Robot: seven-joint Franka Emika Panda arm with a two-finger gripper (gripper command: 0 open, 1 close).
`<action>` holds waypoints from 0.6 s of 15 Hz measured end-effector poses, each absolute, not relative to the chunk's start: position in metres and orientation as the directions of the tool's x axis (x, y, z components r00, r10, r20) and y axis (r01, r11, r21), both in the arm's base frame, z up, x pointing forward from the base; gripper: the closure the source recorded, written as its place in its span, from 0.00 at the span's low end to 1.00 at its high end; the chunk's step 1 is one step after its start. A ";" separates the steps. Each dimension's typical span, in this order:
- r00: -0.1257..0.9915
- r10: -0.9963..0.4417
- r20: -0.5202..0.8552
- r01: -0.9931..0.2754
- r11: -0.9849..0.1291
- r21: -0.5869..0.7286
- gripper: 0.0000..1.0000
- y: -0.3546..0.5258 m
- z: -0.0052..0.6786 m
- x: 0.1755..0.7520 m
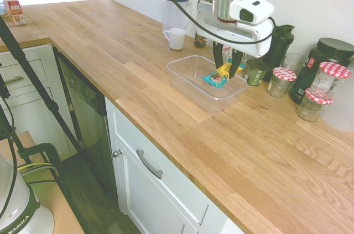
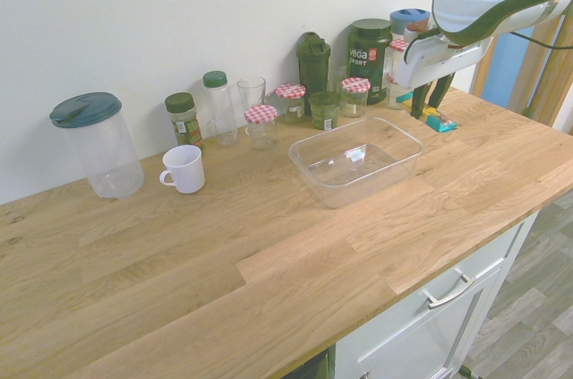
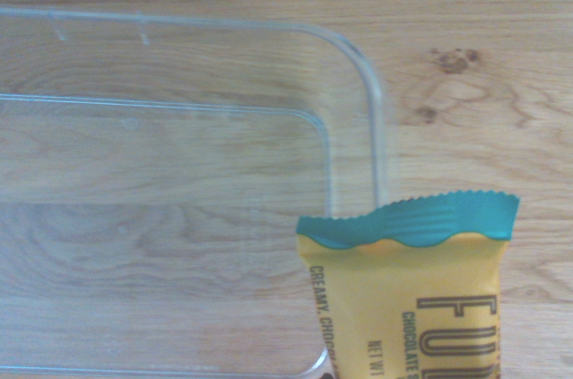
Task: Put the protein bar into the container
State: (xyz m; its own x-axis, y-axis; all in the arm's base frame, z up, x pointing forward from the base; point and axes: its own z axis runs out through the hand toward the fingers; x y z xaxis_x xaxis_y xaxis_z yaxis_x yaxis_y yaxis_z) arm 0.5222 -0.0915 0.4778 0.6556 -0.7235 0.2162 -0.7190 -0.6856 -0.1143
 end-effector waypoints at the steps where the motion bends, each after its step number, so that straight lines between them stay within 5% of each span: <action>1: 0.659 -0.720 0.218 -0.716 -0.689 -0.111 1.00 -0.084 0.477 0.524; 4: 0.663 -0.717 0.215 -0.716 -0.692 -0.096 1.00 -0.073 0.470 0.528; 5: 0.662 -0.719 0.212 -0.719 -0.689 -0.094 0.00 -0.072 0.467 0.530; 9: 0.669 -0.704 0.240 -0.706 -0.702 -0.092 0.00 -0.063 0.470 0.537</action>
